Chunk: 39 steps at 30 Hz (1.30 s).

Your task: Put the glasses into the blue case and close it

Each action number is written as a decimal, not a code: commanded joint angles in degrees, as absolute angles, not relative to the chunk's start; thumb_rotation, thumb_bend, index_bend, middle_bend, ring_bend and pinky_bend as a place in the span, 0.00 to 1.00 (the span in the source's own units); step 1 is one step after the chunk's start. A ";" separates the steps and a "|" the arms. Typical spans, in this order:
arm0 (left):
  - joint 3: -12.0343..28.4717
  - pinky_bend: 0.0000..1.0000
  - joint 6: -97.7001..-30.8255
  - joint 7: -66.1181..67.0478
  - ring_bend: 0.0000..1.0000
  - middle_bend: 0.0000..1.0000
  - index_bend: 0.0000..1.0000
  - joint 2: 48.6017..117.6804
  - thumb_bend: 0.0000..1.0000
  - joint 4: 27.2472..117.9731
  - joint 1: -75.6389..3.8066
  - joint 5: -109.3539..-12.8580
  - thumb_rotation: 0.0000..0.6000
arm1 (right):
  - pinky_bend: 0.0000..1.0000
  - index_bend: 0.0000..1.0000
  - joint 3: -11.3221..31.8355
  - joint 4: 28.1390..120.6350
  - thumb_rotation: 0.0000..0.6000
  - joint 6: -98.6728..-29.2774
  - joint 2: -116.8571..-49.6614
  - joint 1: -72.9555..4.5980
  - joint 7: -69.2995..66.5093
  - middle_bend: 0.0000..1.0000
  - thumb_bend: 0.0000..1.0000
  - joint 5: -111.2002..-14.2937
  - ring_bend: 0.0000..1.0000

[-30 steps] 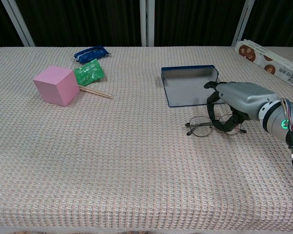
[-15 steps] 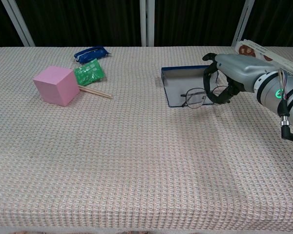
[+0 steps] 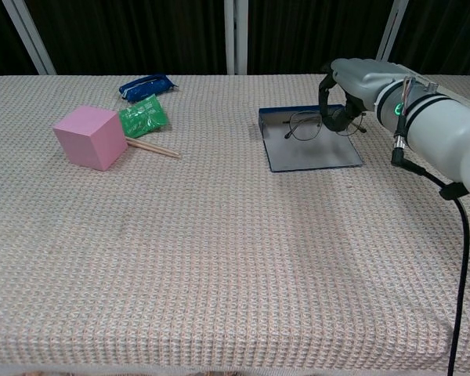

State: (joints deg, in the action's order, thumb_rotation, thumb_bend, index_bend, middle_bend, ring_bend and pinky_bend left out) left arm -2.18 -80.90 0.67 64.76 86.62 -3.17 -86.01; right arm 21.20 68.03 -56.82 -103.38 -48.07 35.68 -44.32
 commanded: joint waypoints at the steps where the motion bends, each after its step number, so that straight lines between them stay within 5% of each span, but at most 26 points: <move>1: -2.17 0.26 -80.72 0.34 0.11 0.11 0.09 64.74 0.09 86.39 -3.15 -85.80 0.72 | 0.00 0.67 22.99 63.67 1.00 -54.17 -105.87 -50.58 35.37 0.00 0.39 -41.22 0.00; 18: -1.80 0.26 -82.31 -3.45 0.11 0.11 0.09 65.62 0.09 83.29 -2.89 -87.00 0.74 | 0.00 0.67 23.70 46.64 1.00 -50.07 -113.94 -55.29 26.96 0.00 0.39 -44.41 0.00; 39: -1.56 0.26 -81.84 -4.55 0.11 0.11 0.09 65.74 0.09 82.14 -3.08 -86.73 0.74 | 0.00 0.65 24.86 37.00 1.00 -48.77 -118.80 -57.83 23.68 0.00 0.38 -47.98 0.00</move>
State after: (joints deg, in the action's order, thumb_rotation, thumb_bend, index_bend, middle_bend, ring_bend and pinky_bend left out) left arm -1.56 -81.84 -4.56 65.74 82.14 -3.08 -86.74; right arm 24.84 37.22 -48.63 -118.66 -57.75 23.81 -47.76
